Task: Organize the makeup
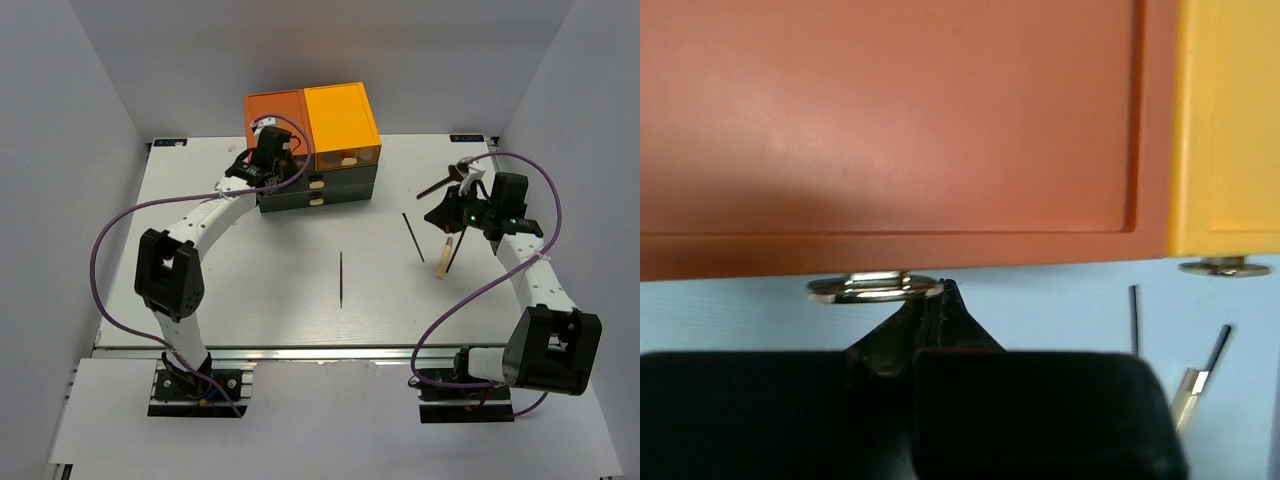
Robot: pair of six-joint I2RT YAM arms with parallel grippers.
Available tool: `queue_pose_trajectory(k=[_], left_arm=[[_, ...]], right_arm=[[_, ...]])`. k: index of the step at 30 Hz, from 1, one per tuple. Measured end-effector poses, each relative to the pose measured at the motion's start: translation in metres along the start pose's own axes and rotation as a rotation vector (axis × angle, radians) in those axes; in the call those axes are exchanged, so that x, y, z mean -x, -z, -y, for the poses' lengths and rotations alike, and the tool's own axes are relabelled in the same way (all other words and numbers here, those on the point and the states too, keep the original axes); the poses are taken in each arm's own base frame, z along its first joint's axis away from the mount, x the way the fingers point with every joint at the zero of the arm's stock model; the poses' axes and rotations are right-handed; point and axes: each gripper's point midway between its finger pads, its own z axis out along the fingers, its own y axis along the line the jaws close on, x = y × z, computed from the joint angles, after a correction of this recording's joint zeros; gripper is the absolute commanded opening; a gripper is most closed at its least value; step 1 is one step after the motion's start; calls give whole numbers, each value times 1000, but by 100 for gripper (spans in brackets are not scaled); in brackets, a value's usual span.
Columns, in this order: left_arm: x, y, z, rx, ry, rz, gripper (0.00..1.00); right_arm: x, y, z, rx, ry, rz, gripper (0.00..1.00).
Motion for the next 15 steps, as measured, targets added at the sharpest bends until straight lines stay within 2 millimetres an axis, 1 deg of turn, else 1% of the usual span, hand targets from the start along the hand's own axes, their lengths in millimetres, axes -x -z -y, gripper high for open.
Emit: queue_pose_trajectory(k=[1,2,3,4,5,7,8,9,10,13,15], left_arm=[[-3,-1,3,-21,-7,-5,0],[-5,-2,4,-43,-11,-7,0],[-10,-3,5,-65,-8,-16,0],[-13,-3,10,-96,4,-20,0],[-23,-4,6,-105,14,-41,0],[-41,-3,1,-136,59,-66,25],[-53,-2,-3,-148,92,-81,35],[-64,-1,-7,-152,129,-96,41],[-76,-1,-13,-148,174,-114,52],[-104,-6,-25,-153,329,-139,59],[-111,-9,-27,-167,424,-132,60]], right_arm=[[0,0,-2,16,16,-1,4],[-2,1,-6,39,33,-4,15],[-3,1,-10,63,46,-9,21],[-5,2,-14,88,59,-12,28],[-6,2,-18,114,71,-16,30],[-8,2,-26,154,94,-19,32],[-8,2,-29,170,103,-19,32],[-8,2,-31,181,109,-18,32],[-8,1,-34,191,113,-18,32],[-9,0,-38,209,122,-20,33],[-9,0,-39,211,123,-19,33]])
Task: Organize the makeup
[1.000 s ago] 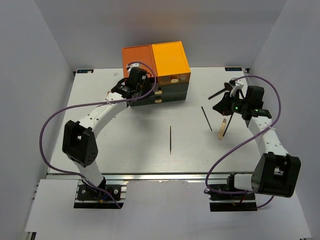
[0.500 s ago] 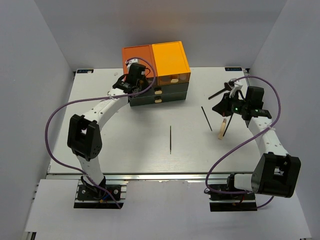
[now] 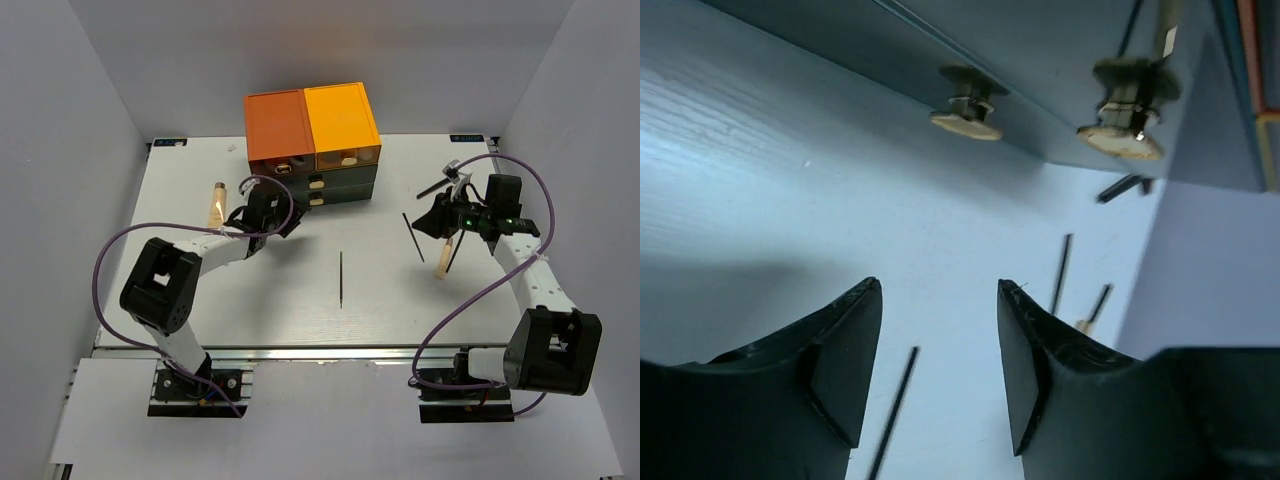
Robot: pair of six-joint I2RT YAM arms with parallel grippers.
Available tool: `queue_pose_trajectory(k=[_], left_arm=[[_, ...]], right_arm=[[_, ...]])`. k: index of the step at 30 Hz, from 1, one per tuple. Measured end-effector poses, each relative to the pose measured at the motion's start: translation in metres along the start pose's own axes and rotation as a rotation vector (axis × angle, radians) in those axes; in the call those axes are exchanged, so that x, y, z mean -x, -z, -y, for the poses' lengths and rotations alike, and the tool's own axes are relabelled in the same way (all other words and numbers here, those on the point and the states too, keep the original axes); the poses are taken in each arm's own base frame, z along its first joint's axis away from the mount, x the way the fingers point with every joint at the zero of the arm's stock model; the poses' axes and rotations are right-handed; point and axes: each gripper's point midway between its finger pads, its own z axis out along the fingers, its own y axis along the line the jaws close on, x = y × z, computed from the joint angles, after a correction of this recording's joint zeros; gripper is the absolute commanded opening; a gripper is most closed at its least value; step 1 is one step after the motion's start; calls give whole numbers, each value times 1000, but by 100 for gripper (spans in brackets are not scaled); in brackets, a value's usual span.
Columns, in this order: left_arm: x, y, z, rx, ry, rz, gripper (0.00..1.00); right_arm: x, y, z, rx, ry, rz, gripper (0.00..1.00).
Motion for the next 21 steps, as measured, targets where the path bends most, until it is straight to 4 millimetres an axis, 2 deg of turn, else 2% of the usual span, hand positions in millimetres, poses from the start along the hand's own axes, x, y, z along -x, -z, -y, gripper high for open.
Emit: queue_pose_trajectory(k=[2,7,9,14,21], left_arm=[[2,-4,6,-46,69,23,64],[24,-15,51,-213,155,93,68],[30,-18,63,-259,181,112,69],[31,-32,70,-292,227,116,69],[28,-53,59,-267,311,116,65]], right_arm=[[0,0,0,0,3,0,33],[0,0,0,0,3,0,33],[0,0,0,-1,3,0,33],[0,0,1,-5,4,-1,33],[-2,0,2,-10,9,-5,34]])
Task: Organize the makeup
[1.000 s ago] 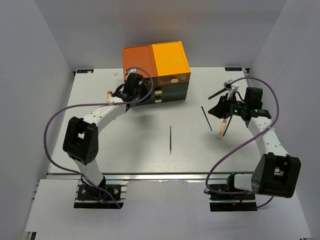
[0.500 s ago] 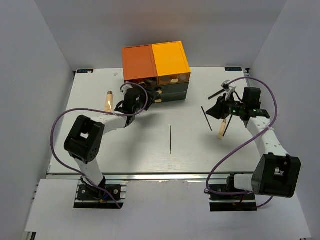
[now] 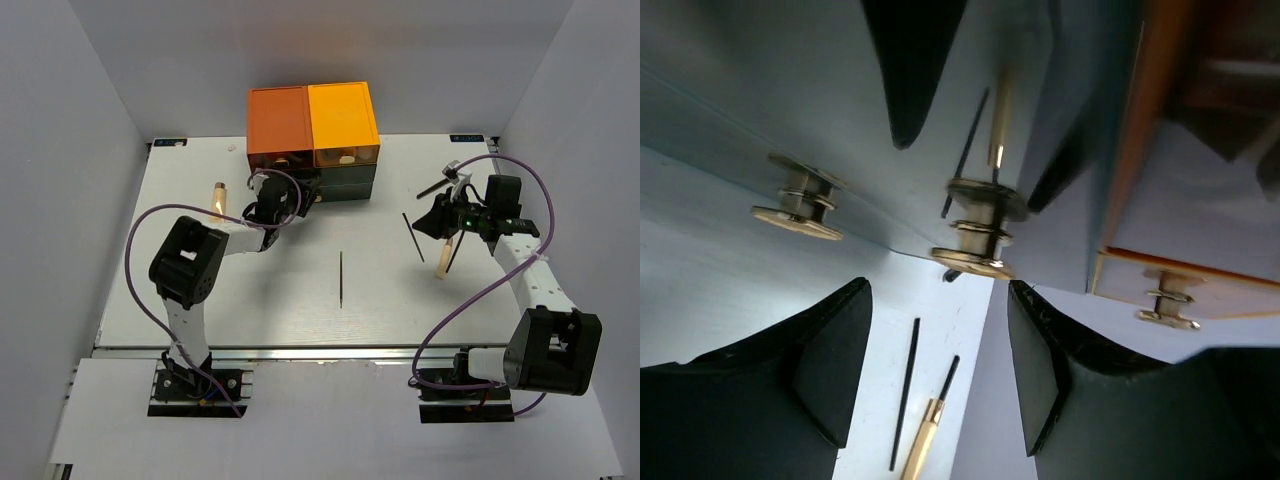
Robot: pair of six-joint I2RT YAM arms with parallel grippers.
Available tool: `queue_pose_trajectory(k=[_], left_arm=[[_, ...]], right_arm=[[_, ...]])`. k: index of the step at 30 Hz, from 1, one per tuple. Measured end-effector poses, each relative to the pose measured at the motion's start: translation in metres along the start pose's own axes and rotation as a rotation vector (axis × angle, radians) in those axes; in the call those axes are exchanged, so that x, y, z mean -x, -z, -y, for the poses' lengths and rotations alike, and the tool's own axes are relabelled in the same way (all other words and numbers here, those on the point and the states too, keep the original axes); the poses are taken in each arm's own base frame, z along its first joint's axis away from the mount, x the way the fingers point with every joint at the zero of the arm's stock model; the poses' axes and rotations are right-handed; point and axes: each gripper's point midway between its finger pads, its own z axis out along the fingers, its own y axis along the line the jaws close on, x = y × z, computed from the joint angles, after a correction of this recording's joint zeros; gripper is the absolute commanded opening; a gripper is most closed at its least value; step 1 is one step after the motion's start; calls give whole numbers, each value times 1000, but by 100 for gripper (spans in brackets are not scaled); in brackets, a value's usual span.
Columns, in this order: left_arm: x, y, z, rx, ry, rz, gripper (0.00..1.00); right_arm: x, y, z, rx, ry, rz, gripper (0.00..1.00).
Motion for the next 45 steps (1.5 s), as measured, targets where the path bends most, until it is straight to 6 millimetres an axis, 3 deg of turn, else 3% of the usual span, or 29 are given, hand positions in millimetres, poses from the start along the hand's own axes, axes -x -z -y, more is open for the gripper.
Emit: queue_pose_trajectory(k=[4,10,15,19,24,31,34,39,42,45], left_arm=[[-2,-6,-8,14,79,19,55],[-7,-8,1,-6,193,86,54],[-10,-10,5,-41,255,159,57],[-7,0,3,-50,280,228,66],[7,8,4,-65,310,313,67],[15,4,13,-93,344,355,67],[14,-4,19,-102,356,353,63],[4,-15,13,-91,361,333,42],[4,-14,17,-109,368,329,32],[1,-10,14,-114,368,314,28]], right_arm=[[0,0,0,0,2,0,33],[0,0,0,0,2,0,33],[-1,0,0,1,4,-4,33],[-3,0,0,3,13,-10,34],[-3,0,-1,7,19,-9,33],[-3,0,-1,8,19,-11,34],[-4,1,-1,7,19,-12,34],[-4,1,-1,8,19,-12,34],[-4,1,-1,8,18,-13,34],[-4,1,-1,8,18,-13,34]])
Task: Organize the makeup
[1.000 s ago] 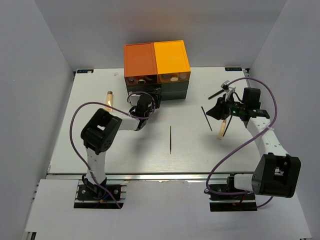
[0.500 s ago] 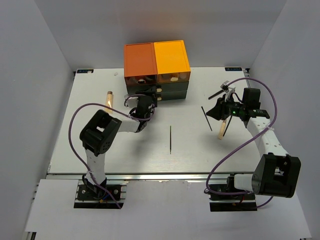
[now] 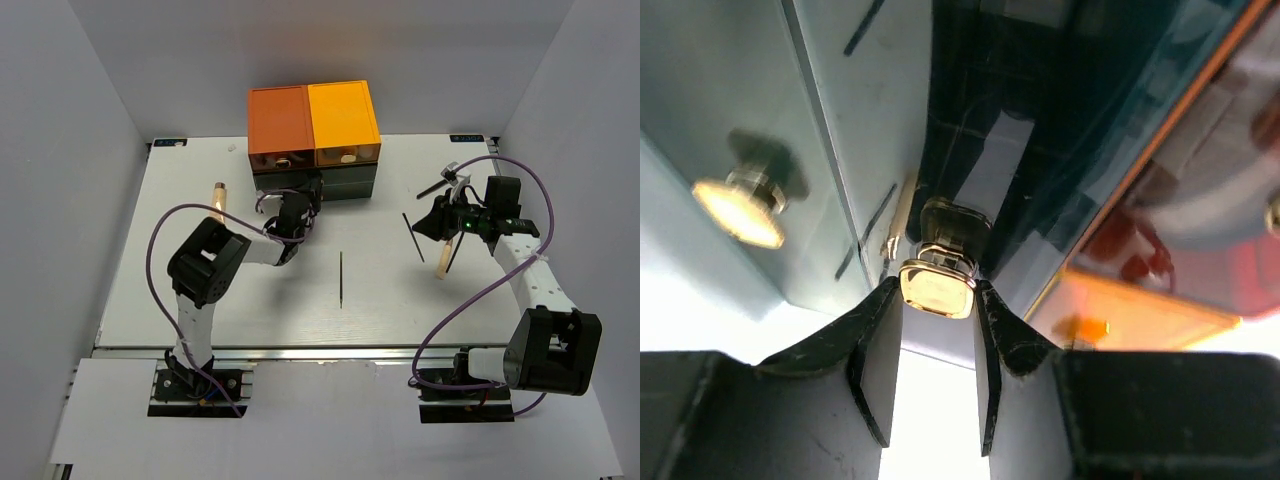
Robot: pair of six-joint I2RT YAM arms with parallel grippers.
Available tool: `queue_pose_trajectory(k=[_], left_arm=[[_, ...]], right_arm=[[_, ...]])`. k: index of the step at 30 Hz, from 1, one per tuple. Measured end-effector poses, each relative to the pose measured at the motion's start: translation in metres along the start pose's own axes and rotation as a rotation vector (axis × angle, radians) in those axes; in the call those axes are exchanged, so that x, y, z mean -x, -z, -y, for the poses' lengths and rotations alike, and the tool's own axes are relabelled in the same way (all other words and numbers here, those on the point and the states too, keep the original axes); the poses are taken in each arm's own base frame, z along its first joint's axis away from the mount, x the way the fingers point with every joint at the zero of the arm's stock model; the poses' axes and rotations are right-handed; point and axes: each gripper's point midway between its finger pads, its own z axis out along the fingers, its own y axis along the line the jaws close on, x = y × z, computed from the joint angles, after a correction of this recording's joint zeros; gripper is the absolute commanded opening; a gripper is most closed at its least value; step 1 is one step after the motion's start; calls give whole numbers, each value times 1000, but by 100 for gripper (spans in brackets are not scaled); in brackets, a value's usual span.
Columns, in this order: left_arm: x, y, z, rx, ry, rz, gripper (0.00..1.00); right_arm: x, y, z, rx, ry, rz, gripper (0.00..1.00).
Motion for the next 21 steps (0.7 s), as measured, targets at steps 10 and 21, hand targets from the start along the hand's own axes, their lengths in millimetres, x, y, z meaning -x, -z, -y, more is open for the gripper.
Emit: queue_pose_trajectory(k=[10,21], left_arm=[[-11,62,-17,19,8,-78,32],[-4,100,-36,91,0,-99,98]], right_arm=[[0,0,0,3,0,1,34],[-2,-1,12,-83,-34,-18,40]])
